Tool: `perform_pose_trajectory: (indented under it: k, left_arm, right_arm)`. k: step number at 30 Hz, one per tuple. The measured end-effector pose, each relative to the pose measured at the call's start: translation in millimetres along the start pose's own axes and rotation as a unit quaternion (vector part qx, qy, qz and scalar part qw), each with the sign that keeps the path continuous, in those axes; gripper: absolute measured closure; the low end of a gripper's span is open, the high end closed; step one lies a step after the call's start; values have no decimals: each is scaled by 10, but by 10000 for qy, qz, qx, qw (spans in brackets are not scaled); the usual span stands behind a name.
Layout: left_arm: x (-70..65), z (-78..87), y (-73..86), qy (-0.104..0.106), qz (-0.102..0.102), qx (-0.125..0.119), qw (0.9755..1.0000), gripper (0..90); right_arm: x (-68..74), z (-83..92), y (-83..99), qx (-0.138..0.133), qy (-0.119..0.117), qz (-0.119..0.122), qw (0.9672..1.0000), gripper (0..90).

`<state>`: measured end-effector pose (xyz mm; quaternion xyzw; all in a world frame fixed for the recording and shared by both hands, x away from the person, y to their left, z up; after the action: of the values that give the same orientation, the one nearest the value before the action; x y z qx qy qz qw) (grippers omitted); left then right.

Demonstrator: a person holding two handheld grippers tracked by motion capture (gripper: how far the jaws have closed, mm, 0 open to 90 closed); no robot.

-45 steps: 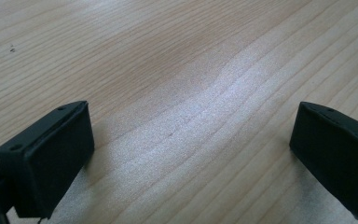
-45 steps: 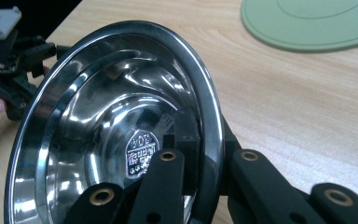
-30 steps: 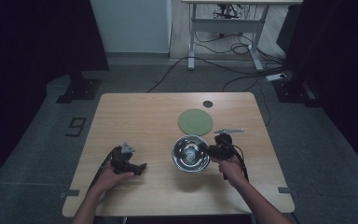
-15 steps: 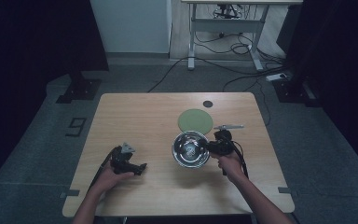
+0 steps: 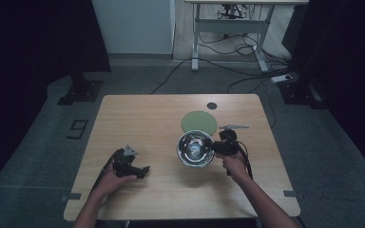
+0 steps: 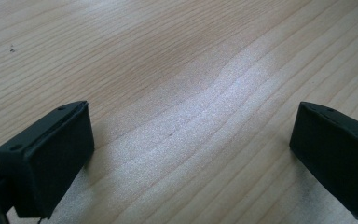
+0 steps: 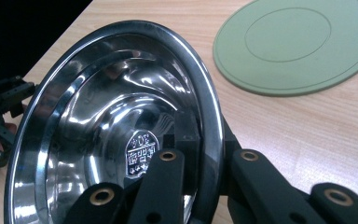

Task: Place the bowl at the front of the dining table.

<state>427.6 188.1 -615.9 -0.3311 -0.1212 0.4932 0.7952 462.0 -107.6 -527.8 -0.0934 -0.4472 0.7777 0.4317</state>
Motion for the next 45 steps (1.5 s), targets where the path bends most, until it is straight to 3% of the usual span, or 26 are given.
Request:
perform_pose_trajectory:
  k: [28, 45]
  left_arm:
    - [1, 0, 0, -1, -1, 3, 10000, 0]
    - [0, 0, 1, -1, 3, 3, 10000, 0]
  right_arm:
    - [-123, -168, -287, -21, 199, -54, 9998, 863]
    - [-274, -243, -312, -43, 314, -248, 9992, 863]
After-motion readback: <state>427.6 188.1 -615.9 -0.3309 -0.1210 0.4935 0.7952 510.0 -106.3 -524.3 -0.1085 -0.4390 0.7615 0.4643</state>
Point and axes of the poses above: each handheld gripper's, and its own axes: z roughly backward along the jaws, y roughly out of its underside, x roughly to its left, the point moved 9 cm from there along -z, roughly forward along the jaws, and after that the axes turned 11 degrees about z, right-handed, at the moved point
